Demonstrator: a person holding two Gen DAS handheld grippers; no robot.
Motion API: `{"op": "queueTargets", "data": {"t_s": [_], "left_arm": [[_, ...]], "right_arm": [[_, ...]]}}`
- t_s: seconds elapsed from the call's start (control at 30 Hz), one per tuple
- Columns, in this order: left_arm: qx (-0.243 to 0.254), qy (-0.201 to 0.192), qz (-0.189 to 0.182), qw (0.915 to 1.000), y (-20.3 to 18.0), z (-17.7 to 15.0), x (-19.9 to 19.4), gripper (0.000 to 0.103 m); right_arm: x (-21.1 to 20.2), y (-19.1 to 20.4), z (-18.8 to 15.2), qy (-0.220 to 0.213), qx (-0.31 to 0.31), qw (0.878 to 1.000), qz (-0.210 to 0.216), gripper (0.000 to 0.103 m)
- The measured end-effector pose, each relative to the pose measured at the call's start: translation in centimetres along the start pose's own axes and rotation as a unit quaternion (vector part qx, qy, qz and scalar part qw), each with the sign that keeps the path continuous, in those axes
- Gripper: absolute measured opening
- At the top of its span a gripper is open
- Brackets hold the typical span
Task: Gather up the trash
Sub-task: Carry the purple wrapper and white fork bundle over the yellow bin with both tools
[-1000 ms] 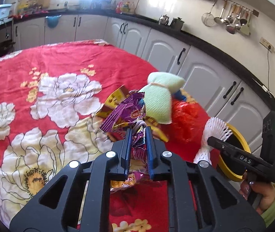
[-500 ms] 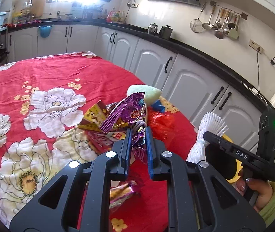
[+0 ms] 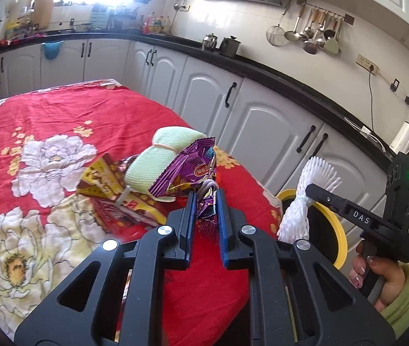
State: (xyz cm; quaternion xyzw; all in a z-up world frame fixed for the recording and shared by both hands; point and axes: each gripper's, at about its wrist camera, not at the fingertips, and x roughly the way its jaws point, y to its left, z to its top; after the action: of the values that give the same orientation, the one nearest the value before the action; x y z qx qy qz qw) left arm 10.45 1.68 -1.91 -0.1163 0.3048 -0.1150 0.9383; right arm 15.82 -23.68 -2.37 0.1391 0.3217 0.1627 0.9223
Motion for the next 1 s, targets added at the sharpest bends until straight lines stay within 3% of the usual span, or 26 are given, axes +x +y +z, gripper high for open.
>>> {"op": "queueTargets", "data": {"t_s": [1.0], "left_arm": [[0.073,0.027,-0.083,0.9935,-11.8,-0.3,5.0,0.009]], "right_arm": [[-5.6,-9.9,0.7,-0.064,0.065,0.992,-0.082,0.024]]}}
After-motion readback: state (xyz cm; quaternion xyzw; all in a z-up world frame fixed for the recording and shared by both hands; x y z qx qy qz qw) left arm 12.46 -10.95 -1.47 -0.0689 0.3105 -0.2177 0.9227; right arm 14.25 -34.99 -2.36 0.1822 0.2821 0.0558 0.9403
